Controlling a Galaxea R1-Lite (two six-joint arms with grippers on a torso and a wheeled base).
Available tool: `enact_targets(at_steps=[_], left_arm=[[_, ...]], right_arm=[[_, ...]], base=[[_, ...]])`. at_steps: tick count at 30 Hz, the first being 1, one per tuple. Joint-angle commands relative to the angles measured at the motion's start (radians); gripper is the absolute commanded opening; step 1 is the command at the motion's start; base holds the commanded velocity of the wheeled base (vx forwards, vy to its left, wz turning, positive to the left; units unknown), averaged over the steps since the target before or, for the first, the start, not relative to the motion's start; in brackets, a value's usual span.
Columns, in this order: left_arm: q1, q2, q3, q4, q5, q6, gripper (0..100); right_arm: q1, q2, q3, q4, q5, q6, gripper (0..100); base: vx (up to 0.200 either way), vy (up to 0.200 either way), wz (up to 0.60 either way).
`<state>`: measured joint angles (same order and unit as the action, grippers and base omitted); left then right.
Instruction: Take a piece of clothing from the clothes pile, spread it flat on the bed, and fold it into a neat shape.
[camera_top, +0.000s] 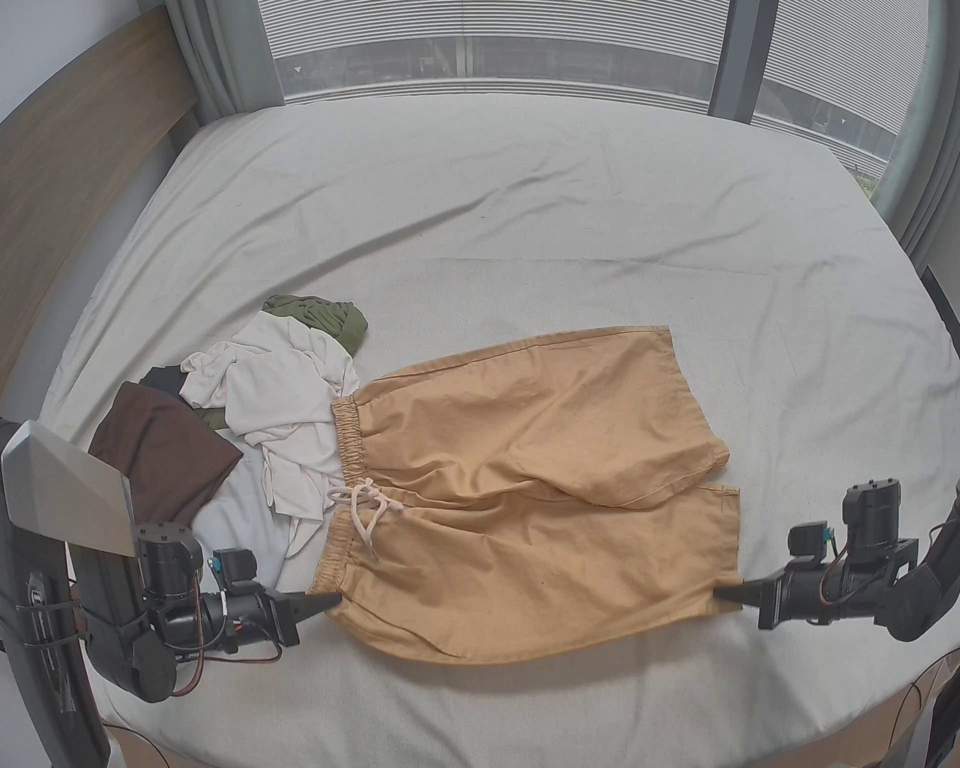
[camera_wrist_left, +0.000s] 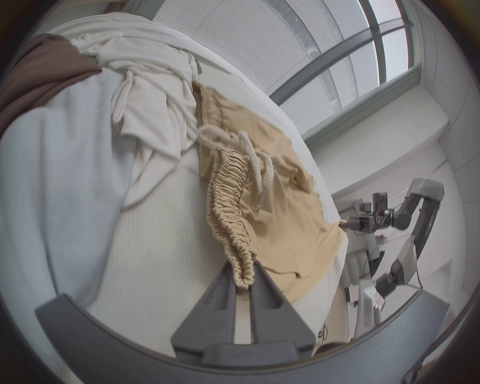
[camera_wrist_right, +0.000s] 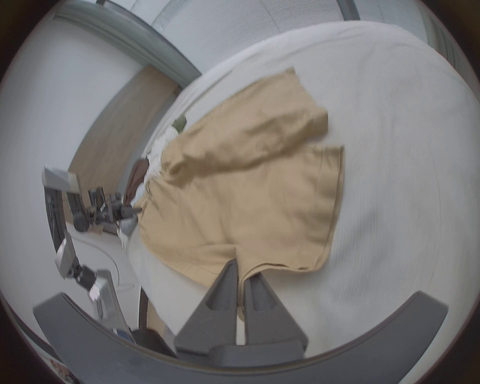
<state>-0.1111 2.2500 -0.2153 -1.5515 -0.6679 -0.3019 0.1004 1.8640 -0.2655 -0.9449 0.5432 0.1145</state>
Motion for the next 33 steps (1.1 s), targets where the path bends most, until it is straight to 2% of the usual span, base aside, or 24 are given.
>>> enact_targets(at_steps=[1,4,5,9,17,33], left_arm=[[-0.030,-0.090,-0.101,-0.002,0.042,-0.111,0],[-0.050,-0.119,-0.128,-0.002,0.094,-0.164,0],[-0.070,-0.144,-0.153,-0.001,0.137,-0.207,0],[-0.096,-0.182,-0.187,-0.001,0.183,-0.283,0],[-0.099,-0.182,-0.259,0.004,0.277,-0.347,0],[-0.107,-0.176,-0.266,0.005,0.297,-0.353,0]], right_arm=[[-0.005,-0.029,-0.069,-0.104,0.003,0.082,0],[-0.005,-0.025,-0.083,-0.172,0.001,0.119,0],[-0.005,-0.008,-0.093,-0.226,0.000,0.149,0],[-0.007,0.023,-0.115,-0.318,-0.003,0.208,0],[-0.024,0.053,-0.167,-0.376,-0.005,0.243,0],[-0.030,0.103,-0.222,-0.474,-0.040,0.267,0]], base=[[0.000,0.000,0.00],[0.000,0.000,0.00],[0.000,0.000,0.00],[0.000,0.000,0.00],[0.000,0.000,0.00],[0.000,0.000,0.00]])
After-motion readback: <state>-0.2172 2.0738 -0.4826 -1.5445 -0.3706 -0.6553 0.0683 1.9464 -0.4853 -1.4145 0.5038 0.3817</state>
